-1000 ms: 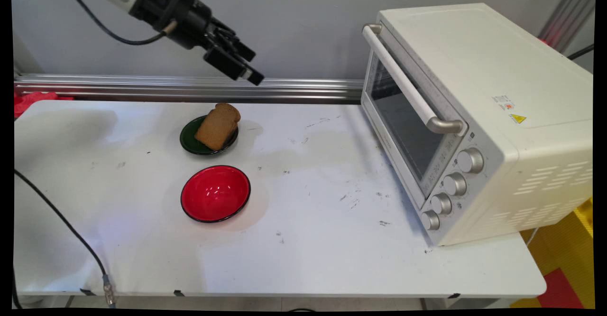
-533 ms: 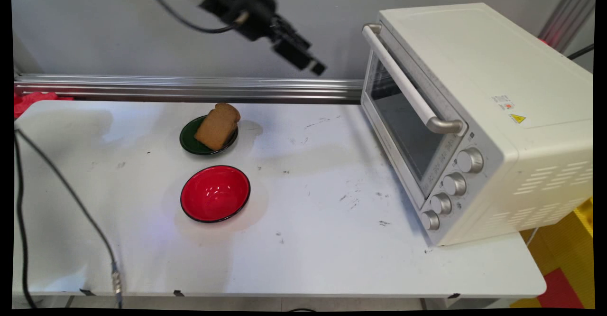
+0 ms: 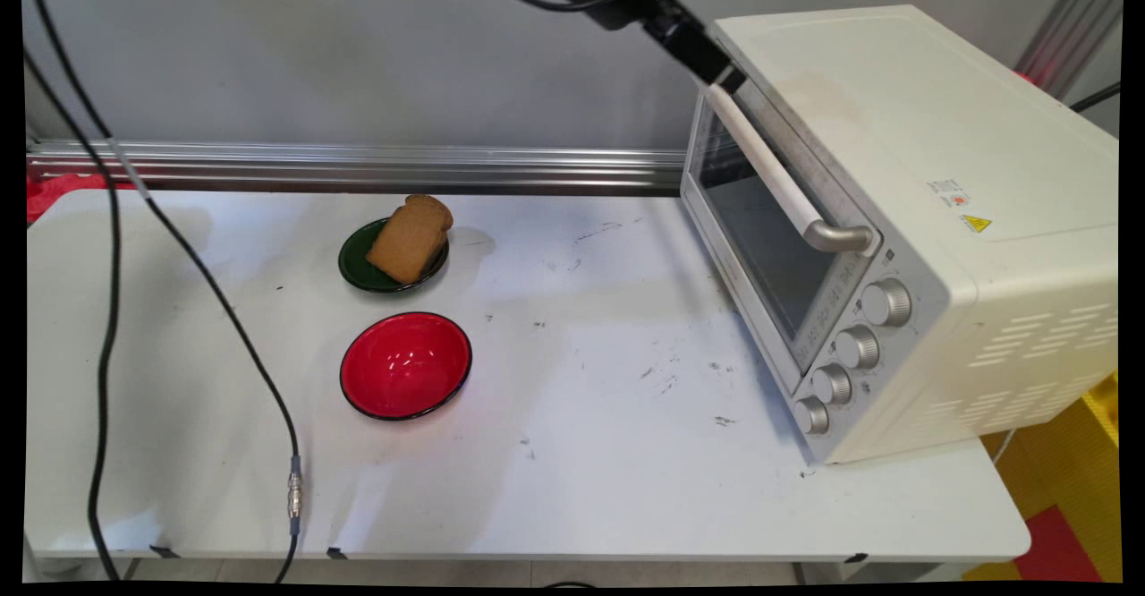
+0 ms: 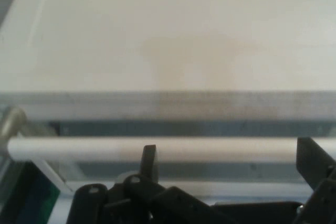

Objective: Open the oven

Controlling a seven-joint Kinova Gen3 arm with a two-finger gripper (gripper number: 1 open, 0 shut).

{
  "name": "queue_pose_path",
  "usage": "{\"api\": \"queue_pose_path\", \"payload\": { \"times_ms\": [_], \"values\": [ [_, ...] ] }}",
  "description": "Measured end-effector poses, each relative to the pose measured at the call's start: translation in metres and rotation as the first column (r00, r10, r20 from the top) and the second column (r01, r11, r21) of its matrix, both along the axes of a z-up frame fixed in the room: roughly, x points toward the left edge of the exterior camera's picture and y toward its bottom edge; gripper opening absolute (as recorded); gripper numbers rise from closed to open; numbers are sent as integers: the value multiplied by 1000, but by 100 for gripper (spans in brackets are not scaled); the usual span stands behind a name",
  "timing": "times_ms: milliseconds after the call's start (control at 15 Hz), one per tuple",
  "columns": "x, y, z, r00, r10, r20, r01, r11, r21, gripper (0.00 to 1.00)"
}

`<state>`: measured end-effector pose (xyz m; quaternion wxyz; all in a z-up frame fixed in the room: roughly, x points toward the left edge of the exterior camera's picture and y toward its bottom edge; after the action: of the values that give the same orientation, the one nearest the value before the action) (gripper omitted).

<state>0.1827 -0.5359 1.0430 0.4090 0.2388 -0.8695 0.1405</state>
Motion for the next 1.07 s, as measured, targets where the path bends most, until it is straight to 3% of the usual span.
{"api": "queue_pose_path", "payload": {
  "times_ms": [200, 267, 1067],
  "values": [
    [-17, -11, 3, 1000, -3, 14, 4, 1000, -12, 100],
    [-21, -14, 3, 1000, -4, 19, 4, 1000, -12, 0],
    [-48, -38, -8, 995, -66, 71, 65, 998, 20, 0]
  ]
}}
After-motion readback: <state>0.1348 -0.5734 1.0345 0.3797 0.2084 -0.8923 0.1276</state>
